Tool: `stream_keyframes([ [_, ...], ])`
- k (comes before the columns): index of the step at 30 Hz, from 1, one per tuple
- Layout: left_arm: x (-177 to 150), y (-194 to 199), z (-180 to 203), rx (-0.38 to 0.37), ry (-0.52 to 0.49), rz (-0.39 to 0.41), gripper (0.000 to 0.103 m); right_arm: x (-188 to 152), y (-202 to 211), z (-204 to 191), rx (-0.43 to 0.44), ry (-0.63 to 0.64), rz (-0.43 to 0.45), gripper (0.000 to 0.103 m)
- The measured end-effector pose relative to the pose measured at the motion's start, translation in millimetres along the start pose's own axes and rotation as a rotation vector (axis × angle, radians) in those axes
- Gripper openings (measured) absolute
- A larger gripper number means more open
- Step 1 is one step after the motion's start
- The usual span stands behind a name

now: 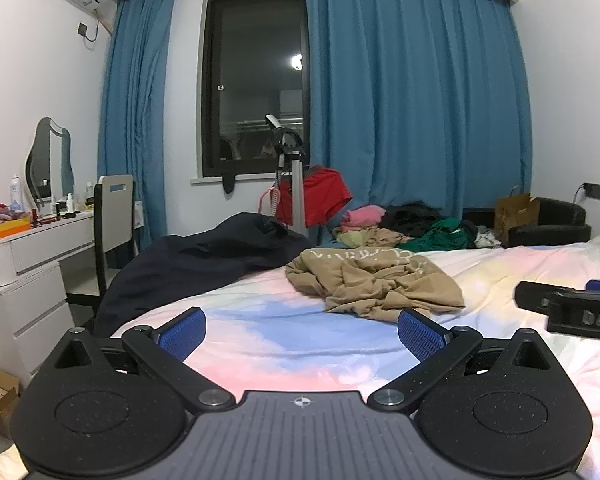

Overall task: Fold clothes
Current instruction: 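Move both grippers toward the crumpled tan t-shirt on the bed, then grasp the tan t-shirt with the left gripper while the right gripper grasps another edge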

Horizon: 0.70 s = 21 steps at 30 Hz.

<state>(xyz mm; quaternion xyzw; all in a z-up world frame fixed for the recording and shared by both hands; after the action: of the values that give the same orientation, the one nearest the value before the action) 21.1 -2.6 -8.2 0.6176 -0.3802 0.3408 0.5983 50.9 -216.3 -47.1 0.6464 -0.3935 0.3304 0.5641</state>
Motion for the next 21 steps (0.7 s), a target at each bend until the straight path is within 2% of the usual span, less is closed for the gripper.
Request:
stream_keyframes([
  [4,2.4,-0.7,-4.1,-0.017,0.014,-0.005,0.103,25.6,-1.1,-11.3,0.013,-0.041,0.027,0.103],
  [8,2.2,-2.5,-11.6,-0.030,0.032,-0.009,0.103,63.4,2.5,-20.0,-0.001,-0.037,0.099,0.103],
  [11,3.3,-11.1,-12.8,-0.022,0.024,-0.029,0.103,84.1,11.5,-12.4,-0.036,-0.039,0.174,0.103],
  [13,7.6,-24.0,-8.9,-0.025,0.003,-0.051,0.103,86.0,13.6,2.6,-0.036,-0.078,0.187,0.103],
  [17,26.4,-67.2,8.7,-0.098,-0.061,-0.122,0.103,69.6,-1.4,32.8,0.027,-0.145,0.086,0.103],
  [19,39.3,-99.2,22.4,-0.155,-0.089,-0.171,0.102,58.5,-12.8,42.0,0.033,-0.157,0.027,0.103],
  [21,52.2,-136.0,39.7,-0.193,-0.117,-0.211,0.099,50.6,-18.6,46.0,0.031,-0.181,0.013,0.103],
])
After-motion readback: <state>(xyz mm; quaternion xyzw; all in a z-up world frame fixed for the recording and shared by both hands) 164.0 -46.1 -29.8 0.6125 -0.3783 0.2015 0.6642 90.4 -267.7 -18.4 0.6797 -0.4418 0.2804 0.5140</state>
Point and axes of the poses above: each gripper's, at about its wrist camera, not at the fingertips, and y roughly against the way its jaws point, z to its right, x to its top, the point moved 2 cm from there along -y, roughly the way its jaws point, and after that the axes turned 15 degrees about -z, right-handed, at the moved point
